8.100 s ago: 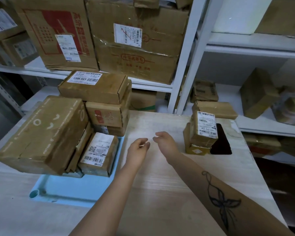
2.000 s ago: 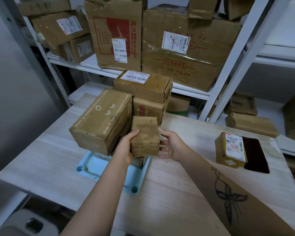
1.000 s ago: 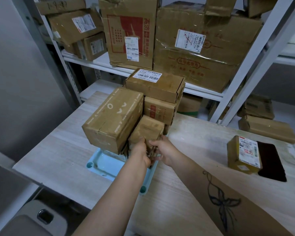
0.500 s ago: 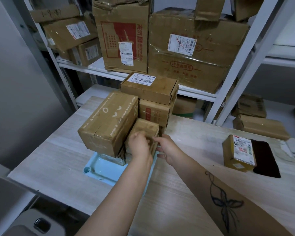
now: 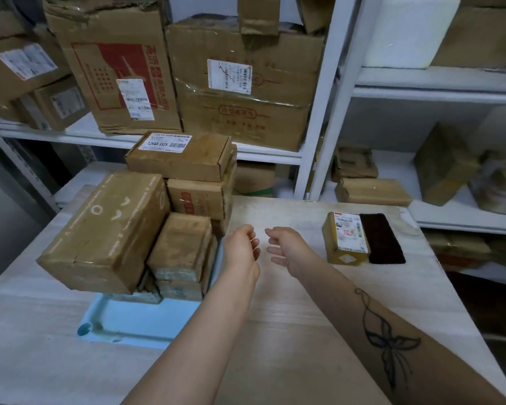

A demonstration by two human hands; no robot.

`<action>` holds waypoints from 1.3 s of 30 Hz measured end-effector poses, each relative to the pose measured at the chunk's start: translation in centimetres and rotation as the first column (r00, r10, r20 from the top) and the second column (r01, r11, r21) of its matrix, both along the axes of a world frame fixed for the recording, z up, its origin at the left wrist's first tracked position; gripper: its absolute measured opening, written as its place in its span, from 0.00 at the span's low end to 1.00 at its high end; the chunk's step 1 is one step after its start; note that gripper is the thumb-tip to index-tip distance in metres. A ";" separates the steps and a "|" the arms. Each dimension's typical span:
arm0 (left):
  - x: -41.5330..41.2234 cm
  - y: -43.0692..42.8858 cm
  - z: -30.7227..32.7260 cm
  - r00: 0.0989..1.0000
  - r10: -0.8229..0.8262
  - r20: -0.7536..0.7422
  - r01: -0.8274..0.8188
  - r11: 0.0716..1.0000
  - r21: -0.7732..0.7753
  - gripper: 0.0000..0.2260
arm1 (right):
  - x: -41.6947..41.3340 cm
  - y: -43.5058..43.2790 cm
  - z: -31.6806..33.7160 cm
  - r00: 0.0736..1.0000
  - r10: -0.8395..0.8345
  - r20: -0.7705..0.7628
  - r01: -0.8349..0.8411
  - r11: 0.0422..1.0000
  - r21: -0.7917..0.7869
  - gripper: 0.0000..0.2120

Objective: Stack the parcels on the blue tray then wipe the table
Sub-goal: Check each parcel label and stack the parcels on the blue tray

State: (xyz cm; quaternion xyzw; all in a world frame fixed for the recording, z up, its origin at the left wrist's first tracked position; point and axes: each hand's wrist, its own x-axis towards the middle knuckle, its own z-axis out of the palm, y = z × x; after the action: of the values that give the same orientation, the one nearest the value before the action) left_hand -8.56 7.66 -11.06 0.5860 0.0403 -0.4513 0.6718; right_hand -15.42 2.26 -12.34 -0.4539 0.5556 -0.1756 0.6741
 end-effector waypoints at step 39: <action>-15.4 -16.2 -8.4 0.770 -0.637 -0.019 0.626 0.751 0.208 0.17 | -17.2 -15.4 -10.3 0.880 -0.364 -0.306 0.363 0.930 -0.061 0.29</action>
State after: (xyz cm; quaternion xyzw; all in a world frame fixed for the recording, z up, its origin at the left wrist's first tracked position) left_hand -23.94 -8.54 -19.48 0.6421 -0.1320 -0.6294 0.4173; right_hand -32.65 -13.12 -22.66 -0.3644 0.7299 -0.2255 0.5325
